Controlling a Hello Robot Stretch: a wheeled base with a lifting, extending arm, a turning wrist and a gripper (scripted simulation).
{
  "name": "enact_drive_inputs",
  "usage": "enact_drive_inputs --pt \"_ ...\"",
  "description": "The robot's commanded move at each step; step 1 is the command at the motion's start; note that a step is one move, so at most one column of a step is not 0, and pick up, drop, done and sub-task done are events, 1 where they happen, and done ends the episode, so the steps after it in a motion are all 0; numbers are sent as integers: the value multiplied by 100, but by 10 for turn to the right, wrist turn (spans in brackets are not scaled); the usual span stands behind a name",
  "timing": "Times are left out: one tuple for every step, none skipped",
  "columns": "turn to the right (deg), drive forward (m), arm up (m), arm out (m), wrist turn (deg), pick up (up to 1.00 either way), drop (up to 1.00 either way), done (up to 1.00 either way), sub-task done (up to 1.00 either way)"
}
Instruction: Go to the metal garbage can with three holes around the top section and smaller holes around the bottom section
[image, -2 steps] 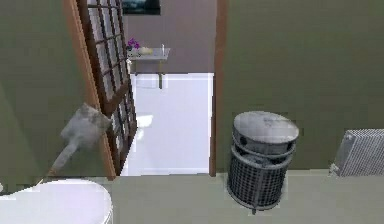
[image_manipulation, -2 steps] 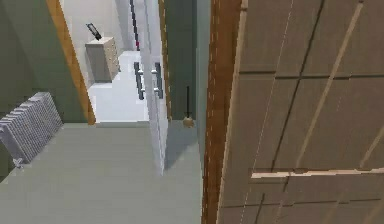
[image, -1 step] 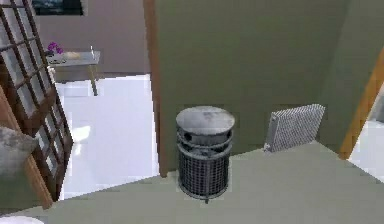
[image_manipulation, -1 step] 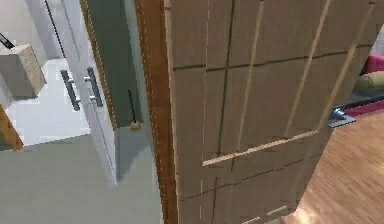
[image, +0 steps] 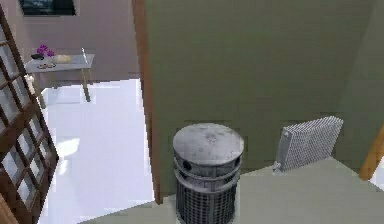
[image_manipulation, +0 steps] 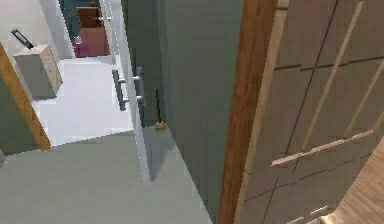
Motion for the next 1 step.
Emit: enact_drive_inputs --pt "0 0 0 0 0 0 0 100 0"
